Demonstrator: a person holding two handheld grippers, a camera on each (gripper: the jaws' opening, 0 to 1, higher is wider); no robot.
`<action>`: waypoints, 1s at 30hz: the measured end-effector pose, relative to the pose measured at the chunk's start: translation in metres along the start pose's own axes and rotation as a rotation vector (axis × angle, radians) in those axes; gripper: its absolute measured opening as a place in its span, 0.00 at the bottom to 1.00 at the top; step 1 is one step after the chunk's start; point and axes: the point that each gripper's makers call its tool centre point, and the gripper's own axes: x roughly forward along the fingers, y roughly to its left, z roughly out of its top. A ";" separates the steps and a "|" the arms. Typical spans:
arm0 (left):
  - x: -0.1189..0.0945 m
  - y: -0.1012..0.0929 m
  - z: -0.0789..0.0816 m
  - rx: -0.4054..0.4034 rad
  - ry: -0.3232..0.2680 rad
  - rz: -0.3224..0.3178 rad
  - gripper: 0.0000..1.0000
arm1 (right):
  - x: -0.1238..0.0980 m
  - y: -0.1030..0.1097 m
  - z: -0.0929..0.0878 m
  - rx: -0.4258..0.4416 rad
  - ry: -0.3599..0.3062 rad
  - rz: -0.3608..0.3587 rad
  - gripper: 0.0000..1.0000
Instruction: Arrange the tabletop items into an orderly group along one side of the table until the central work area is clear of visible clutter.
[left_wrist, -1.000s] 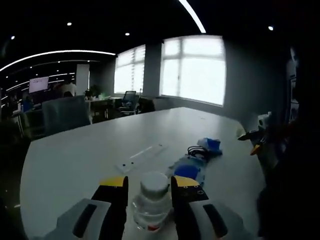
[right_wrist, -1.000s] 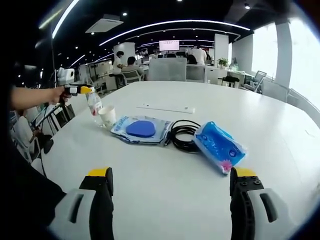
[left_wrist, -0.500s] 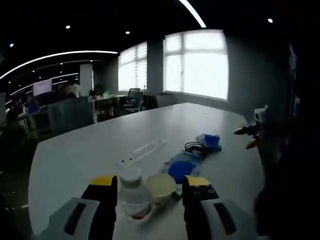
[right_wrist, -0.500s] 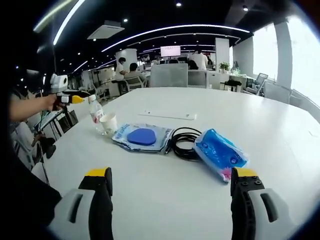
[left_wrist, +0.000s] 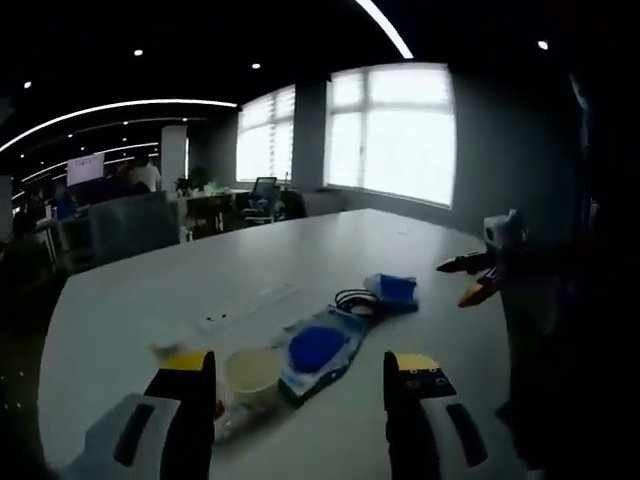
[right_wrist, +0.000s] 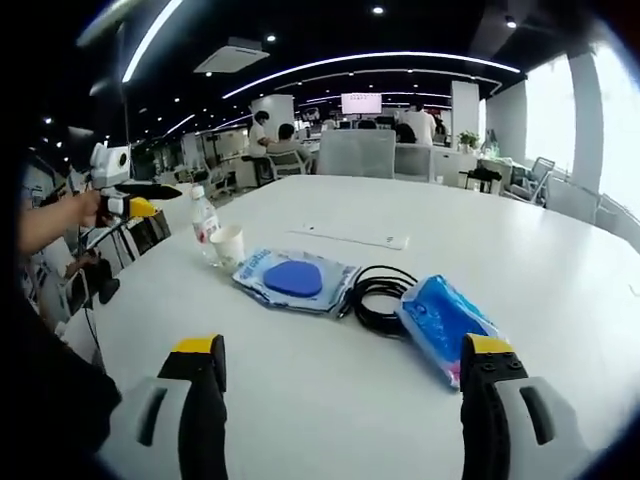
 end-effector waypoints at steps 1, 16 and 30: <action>0.000 -0.004 0.000 0.002 -0.006 0.001 0.70 | 0.002 0.000 0.002 -0.011 0.000 0.011 0.93; -0.024 -0.055 0.001 -0.021 -0.057 0.069 0.88 | 0.044 -0.015 0.018 -0.149 0.044 0.131 0.88; -0.050 -0.086 -0.014 -0.058 -0.046 0.130 0.96 | 0.079 -0.006 0.011 -0.335 0.157 0.285 0.78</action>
